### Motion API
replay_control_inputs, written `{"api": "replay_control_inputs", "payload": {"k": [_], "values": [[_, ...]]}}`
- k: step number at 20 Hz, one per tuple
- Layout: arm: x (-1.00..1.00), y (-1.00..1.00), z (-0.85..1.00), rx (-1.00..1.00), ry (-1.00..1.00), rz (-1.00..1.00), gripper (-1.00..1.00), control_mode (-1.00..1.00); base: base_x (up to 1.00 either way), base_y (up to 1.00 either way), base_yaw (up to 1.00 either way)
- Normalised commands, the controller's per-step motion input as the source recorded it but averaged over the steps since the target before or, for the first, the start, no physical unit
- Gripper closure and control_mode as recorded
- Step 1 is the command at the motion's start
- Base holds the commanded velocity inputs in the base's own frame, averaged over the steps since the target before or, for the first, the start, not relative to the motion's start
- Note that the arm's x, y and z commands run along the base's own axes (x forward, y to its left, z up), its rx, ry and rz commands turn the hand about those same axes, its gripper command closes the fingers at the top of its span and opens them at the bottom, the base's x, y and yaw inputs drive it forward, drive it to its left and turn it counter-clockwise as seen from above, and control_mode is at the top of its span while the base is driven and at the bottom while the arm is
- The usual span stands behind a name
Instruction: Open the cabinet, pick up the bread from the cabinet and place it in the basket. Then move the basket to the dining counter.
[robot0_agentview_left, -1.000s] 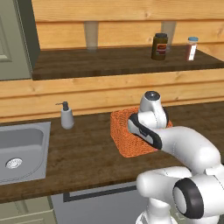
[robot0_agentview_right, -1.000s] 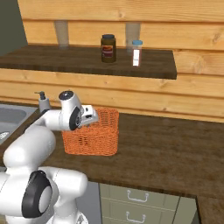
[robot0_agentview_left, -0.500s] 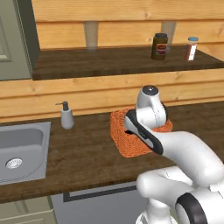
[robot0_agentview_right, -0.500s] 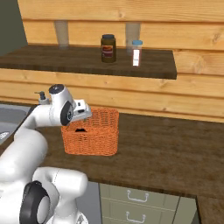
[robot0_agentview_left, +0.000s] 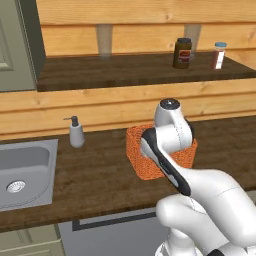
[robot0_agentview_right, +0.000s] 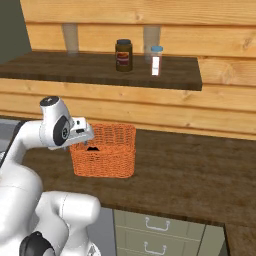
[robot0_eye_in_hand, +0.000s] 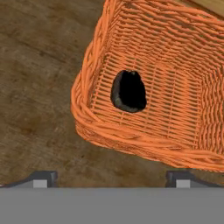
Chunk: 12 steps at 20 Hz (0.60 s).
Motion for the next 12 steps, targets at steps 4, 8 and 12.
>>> {"api": "replay_control_inputs", "payload": {"k": [4, 8, 12], "values": [[-0.04, 0.29, -0.38, -0.05, 0.01, 0.09, -1.00, -1.00, 0.00, 0.00, 0.00], [0.45, 0.24, -0.25, -0.06, 0.00, 0.14, -1.00, -1.00, 0.00, 0.00, 0.00], [0.43, 0.06, -0.29, -0.07, 0.01, 0.13, -1.00, -1.00, 0.00, 0.00, 0.00]]}}
